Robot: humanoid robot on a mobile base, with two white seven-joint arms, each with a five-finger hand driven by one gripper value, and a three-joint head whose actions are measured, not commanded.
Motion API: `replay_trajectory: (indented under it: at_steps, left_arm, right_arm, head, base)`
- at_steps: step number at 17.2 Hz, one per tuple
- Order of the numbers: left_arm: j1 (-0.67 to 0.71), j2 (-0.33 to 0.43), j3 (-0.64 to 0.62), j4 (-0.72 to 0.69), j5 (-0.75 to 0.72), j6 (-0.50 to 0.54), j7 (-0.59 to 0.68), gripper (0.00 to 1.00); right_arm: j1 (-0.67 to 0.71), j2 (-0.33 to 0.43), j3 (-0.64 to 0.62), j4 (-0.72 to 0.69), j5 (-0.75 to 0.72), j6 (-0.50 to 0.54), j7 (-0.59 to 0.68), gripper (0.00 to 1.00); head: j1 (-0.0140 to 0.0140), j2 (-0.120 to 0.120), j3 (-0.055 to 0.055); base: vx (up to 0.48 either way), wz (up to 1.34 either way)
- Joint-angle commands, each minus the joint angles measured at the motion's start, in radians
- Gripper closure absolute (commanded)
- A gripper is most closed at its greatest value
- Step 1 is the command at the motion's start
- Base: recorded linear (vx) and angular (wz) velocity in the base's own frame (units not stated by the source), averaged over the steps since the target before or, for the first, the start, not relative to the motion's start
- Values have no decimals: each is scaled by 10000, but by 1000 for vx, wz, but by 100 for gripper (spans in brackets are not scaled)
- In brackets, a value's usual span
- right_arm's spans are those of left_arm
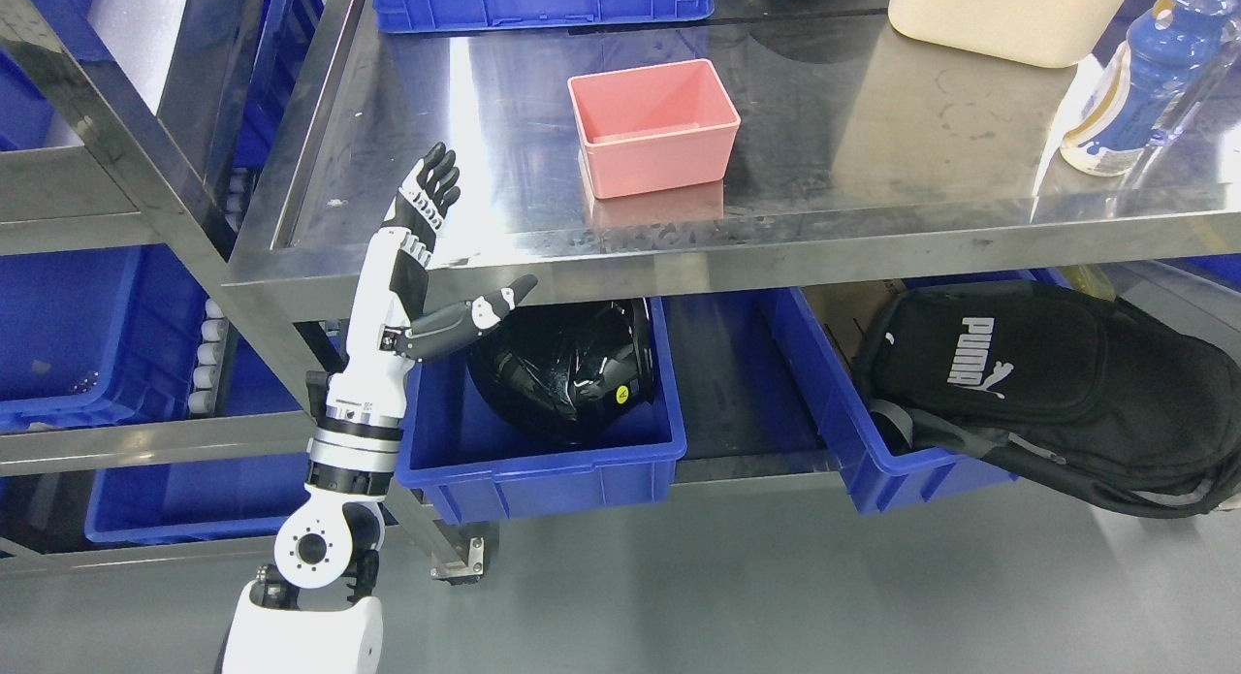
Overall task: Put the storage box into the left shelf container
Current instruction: 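Raise the left hand up toward the pink box on the shelf top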
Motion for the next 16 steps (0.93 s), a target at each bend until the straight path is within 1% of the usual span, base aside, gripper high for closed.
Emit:
replay_trajectory:
  at_steps: [1,4,6,9,10,11,12,13,14,16]
  left_arm:
    - [-16,175,277,-24,0,79,-407,0]
    - [-153,175,353,-24,-15,80,-915,0]
    - [-566,175,658,22,-30,247,-1481,0]
    - [-2540,175,1609,433,-107,1594,-3395,0]
    - [-3291,395,1566,876,-183,1841,-3903,0]
    - [-3998,885,1444,1367,-487,1905,-4257,1]
    - [-4612,1345,1124,1888,-1052,1905,-4488,1]
    - [-5484,1699,361,2531,-1696,1905,-4718,1]
    - [-6070,1855,-300,2902,-1900,1905,-4903,1]
    - [-6824,1887,-1635,3303,-2389,1921,-5545,1]
  right_arm:
    - [123,-175,-46,-175,15,-3,-3,0]
    - [123,-175,-46,-175,15,-3,-3,0]
    - [123,-175,-46,-175,15,-3,-3,0]
    - [123,-175,-46,-175,15,-3,-3,0]
    - [123,-175,-46,-175,15,-3,-3,0]
    - [123,-175,-46,-175,15,-3,-3,0]
    - [123,-175,-46,-175,15,-3,-3,0]
    - [123,-175,-46,-175,15,-3,-3,0]
    - [123,-175,-46,-175,15,-3,-3,0]
    - [123,-175,-46,-175,15,-3,-3,0]
  head:
    - [0,0,0]
    - [0,0,0]
    - [0,0,0]
    - [0,0,0]
    - [0,0,0]
    - [0,0,0]
    - [0,0,0]
    - [0,0,0]
    - [0,0,0]
    - [0,0,0]
  base:
    - [0,0]
    - [0,0]
    - [0,0]
    - [0,0]
    - [0,0]
    - [0,0]
    - [0,0]
    - [0,0]
    - [0,0]
    - [0,0]
